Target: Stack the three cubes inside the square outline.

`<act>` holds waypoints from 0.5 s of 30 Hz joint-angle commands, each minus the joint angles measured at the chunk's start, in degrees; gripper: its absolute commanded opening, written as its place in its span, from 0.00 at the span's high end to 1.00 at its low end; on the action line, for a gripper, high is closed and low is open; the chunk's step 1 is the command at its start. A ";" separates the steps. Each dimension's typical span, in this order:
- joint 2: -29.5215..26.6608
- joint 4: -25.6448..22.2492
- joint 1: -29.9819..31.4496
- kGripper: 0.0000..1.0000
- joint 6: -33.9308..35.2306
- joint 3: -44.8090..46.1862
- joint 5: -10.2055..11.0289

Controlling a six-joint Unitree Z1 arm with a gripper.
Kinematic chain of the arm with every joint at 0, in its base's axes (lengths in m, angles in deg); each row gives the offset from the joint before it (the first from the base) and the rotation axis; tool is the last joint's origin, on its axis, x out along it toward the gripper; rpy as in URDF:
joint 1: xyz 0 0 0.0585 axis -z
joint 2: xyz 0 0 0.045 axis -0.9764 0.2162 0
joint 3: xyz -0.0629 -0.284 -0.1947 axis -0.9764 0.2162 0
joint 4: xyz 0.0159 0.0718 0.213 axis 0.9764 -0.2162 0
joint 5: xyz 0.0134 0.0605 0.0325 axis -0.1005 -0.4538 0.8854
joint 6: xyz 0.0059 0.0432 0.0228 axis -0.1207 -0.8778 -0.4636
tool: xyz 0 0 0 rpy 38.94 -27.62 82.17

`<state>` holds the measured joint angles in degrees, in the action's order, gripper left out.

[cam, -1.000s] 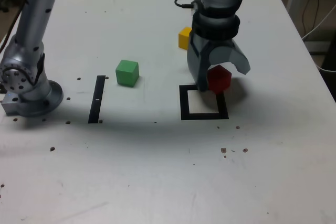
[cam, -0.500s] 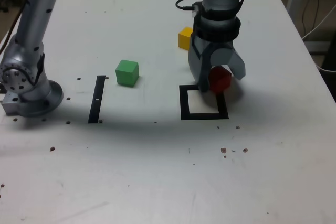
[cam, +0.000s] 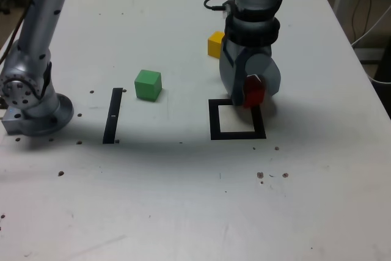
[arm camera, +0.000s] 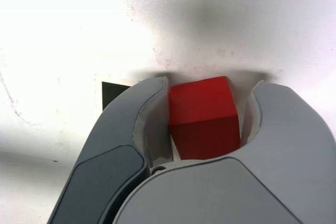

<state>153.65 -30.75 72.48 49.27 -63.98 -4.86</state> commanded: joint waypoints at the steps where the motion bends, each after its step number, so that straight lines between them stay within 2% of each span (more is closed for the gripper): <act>1: -0.50 0.18 0.09 0.68 0.13 0.85 -0.03; 8: -5.89 0.21 1.36 0.71 0.50 3.95 0.85; 15: -12.47 -0.38 3.62 0.71 0.53 8.65 0.81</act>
<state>141.81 -30.96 75.82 49.73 -55.65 -3.99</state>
